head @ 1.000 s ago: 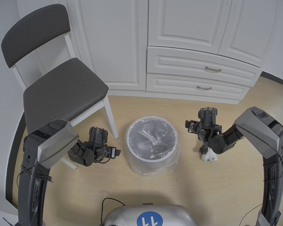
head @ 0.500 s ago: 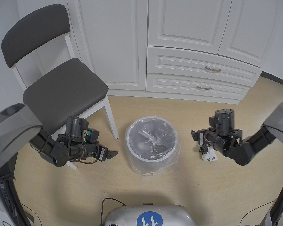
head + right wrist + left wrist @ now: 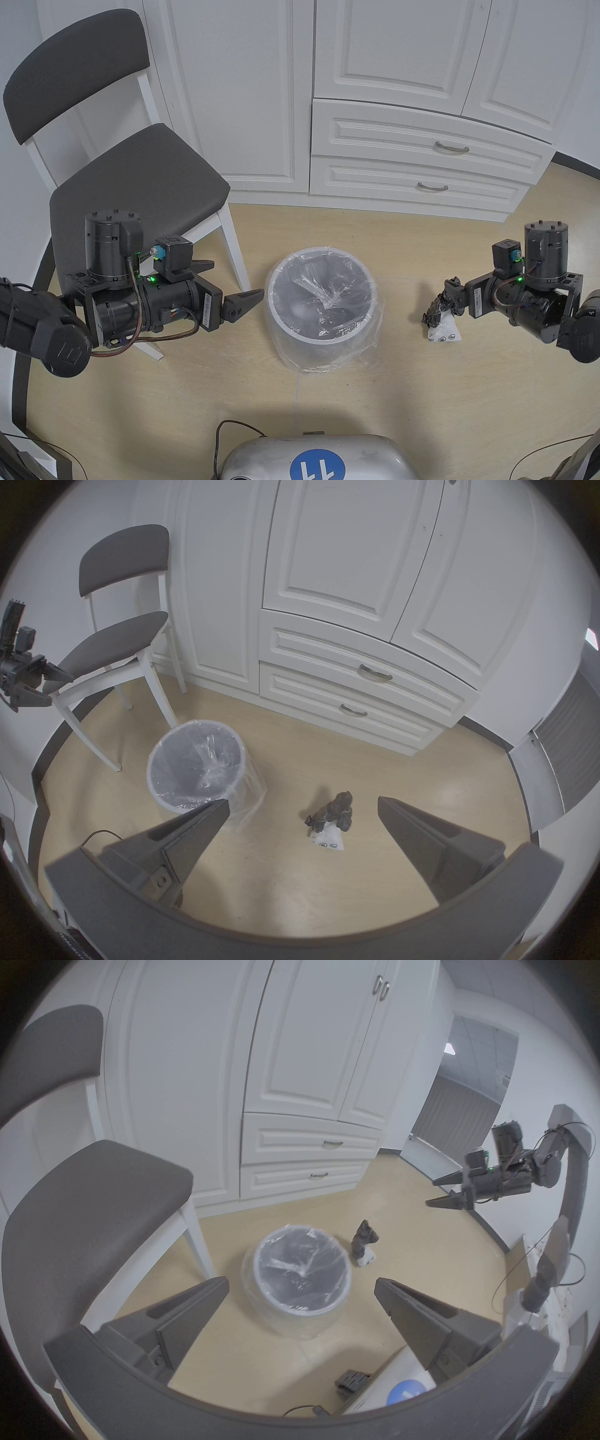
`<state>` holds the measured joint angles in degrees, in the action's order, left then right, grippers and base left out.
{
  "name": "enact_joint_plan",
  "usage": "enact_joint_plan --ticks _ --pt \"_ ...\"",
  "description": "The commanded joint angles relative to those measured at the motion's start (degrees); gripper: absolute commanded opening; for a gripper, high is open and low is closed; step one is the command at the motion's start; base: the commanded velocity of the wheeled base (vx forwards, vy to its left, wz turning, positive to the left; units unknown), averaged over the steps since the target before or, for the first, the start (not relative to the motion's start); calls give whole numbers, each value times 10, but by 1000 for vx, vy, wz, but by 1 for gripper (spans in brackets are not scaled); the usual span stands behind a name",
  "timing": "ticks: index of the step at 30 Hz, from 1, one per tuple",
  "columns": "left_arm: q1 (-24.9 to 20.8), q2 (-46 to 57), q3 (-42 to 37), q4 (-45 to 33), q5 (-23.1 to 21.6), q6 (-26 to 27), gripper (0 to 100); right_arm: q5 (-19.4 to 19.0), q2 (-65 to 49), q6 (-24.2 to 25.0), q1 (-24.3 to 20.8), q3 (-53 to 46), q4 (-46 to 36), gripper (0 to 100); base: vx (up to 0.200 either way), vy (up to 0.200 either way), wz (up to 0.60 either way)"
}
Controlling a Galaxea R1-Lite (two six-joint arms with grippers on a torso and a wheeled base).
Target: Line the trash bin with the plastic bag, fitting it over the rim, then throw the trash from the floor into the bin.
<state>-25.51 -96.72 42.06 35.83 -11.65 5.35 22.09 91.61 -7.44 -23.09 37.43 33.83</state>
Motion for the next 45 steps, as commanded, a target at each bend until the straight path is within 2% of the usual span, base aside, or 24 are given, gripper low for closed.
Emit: enact_joint_plan --ticks 1,4,8,11,12,14,16,17,18,20,25,29,31,32,35,39,42,45 --pt "-38 36 -7 3 19 -25 100 -9 -17 10 52 39 -31 100 0 0 0" --pt "-43 37 -15 2 42 -37 100 -6 -28 22 56 50 -36 100 0 0 0" --pt "-46 37 -42 3 46 -32 100 2 -117 17 23 38 -43 100 0 0 0" --pt "-55 41 -52 4 48 -34 100 7 -159 15 1 37 -75 100 0 0 0" --pt "-61 52 -68 13 52 -35 100 20 -195 14 -2 44 -137 100 0 0 0" --pt "-66 58 -77 20 57 -36 100 22 -203 14 -1 52 -163 100 0 0 0" --pt "-84 73 -107 54 95 -37 100 21 -197 34 28 89 -214 100 0 0 0" --pt "-84 73 -107 54 95 -37 100 21 -197 34 28 89 -214 100 0 0 0" --pt "-96 86 -121 82 130 -37 100 17 -165 52 61 109 -221 100 0 0 0" --pt "-104 101 -133 113 161 -37 100 17 -125 69 83 135 -223 100 0 0 0" --pt "-104 131 -142 160 184 -38 100 14 -24 112 124 190 -235 100 0 0 0" --pt "-101 159 -138 179 185 -38 100 -59 86 160 170 273 -306 100 0 0 0" --pt "-101 159 -138 179 185 -38 100 -64 88 162 171 276 -308 100 0 0 0" --pt "-101 170 -138 179 186 -35 100 -126 143 195 197 328 -351 100 0 0 0" --pt "-98 172 -136 179 190 -32 100 -170 198 211 215 358 -366 100 0 0 0" --pt "-78 167 -135 179 211 -16 100 -196 275 207 233 381 -360 100 0 0 0" --pt "-58 162 -133 179 210 -8 100 -198 343 207 247 418 -361 100 0 0 0" --pt "-56 162 -131 179 210 -8 100 -199 392 206 259 448 -361 100 0 0 0"
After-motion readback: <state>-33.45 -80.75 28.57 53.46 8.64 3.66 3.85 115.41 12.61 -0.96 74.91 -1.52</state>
